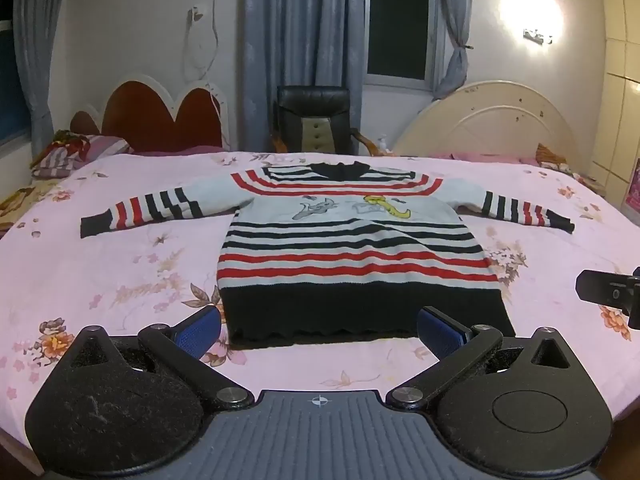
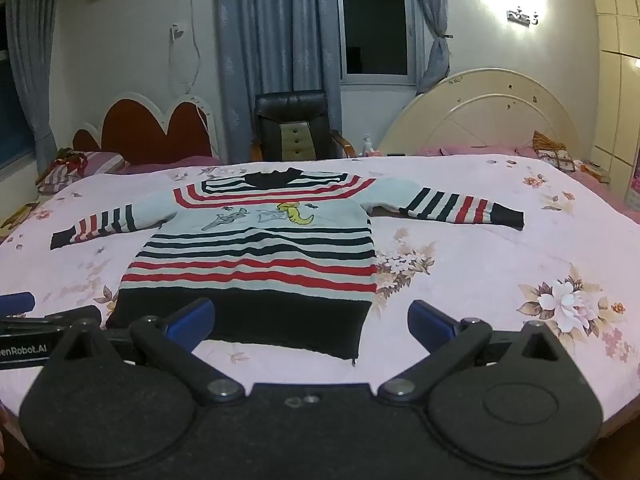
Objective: Fold small clothes
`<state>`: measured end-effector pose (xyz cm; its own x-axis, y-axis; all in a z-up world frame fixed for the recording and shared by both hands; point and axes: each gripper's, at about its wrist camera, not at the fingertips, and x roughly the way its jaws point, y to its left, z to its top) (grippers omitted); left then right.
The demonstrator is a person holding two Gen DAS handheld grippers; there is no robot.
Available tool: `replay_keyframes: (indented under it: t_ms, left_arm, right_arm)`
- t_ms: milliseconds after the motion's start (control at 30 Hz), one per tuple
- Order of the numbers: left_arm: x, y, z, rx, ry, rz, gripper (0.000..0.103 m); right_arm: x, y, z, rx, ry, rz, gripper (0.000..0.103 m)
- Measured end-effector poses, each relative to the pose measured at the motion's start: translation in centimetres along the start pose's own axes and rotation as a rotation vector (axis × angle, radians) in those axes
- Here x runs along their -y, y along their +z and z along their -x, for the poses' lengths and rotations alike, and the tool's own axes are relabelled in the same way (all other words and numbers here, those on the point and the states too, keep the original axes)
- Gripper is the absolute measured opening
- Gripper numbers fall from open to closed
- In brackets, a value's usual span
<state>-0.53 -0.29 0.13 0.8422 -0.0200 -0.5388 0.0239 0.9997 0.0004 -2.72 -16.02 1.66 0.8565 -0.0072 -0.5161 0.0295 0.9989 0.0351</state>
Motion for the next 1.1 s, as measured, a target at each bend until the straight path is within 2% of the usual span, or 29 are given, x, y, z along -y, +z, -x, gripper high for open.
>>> replay_keyframes:
  t_ms: [1100]
  left_arm:
    - [0.23, -0.09, -0.19, -0.001, 0.0, -0.005, 0.103]
  right_arm:
    - [0.36, -0.34, -0.15, 0.001, -0.004, -0.005, 0.102]
